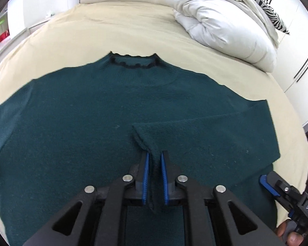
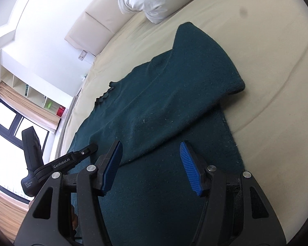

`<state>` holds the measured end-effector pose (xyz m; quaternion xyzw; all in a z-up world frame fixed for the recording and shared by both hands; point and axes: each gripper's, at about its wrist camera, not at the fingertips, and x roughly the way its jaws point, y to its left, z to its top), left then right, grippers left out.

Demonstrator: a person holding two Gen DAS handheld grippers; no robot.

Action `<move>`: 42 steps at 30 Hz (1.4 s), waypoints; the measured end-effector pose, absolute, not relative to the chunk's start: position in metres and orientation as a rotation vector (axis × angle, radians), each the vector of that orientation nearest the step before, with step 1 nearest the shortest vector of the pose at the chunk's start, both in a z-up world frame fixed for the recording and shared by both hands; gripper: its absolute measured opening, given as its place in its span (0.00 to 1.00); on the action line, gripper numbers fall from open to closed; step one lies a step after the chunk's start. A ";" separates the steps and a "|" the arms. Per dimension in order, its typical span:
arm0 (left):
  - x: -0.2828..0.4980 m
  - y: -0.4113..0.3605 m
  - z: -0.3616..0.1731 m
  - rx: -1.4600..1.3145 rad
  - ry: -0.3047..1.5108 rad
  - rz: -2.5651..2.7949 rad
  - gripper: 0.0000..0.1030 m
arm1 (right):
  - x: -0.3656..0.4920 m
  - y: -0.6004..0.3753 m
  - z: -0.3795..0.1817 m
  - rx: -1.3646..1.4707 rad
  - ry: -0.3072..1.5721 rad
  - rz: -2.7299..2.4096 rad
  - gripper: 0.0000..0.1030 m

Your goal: Fold small clothes

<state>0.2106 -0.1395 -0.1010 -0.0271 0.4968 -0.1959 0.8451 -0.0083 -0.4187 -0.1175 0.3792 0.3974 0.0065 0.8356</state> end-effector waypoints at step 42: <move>0.265 -0.043 -0.119 -0.278 0.964 -0.318 0.08 | 0.052 -0.469 -0.102 1.050 0.760 0.006 0.43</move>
